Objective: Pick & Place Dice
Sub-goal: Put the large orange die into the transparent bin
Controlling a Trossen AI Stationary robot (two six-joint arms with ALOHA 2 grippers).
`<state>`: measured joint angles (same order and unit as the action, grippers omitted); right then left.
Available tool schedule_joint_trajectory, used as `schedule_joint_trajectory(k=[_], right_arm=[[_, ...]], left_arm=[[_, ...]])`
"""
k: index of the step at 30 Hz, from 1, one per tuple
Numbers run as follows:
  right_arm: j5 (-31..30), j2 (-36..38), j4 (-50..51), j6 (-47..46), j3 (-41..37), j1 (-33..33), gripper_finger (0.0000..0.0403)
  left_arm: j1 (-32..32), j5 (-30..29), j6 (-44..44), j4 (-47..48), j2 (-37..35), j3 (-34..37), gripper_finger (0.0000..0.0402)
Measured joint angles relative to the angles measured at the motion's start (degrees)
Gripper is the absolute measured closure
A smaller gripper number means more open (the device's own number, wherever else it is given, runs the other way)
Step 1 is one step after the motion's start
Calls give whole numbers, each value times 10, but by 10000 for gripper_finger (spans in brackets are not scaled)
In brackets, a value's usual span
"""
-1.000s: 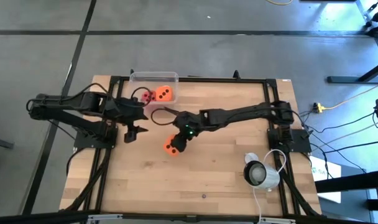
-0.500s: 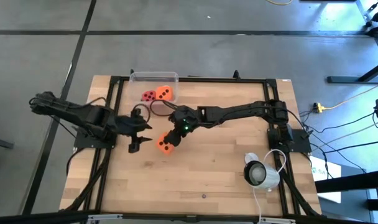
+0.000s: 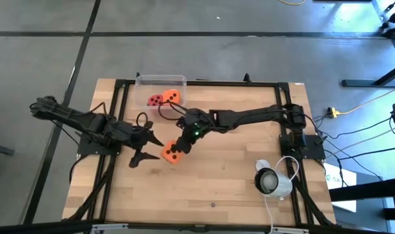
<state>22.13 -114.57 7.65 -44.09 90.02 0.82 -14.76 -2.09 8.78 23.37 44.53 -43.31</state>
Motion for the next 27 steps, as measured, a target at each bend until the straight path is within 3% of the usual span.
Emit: schedule_joint_trajectory(k=[7, 11, 27], right_arm=[[0, 27, 5, 17, -1, -3, 223], [14, 29, 0, 7, -1, -3, 224], [-3, 77, -32, -4, 0, -4, 226]], left_arm=[[0, 6, -10, -25, 15, 0, 105], [-1, -38, -38, -35, 18, 0, 88], [3, -94, -46, -39, -16, -11, 84]])
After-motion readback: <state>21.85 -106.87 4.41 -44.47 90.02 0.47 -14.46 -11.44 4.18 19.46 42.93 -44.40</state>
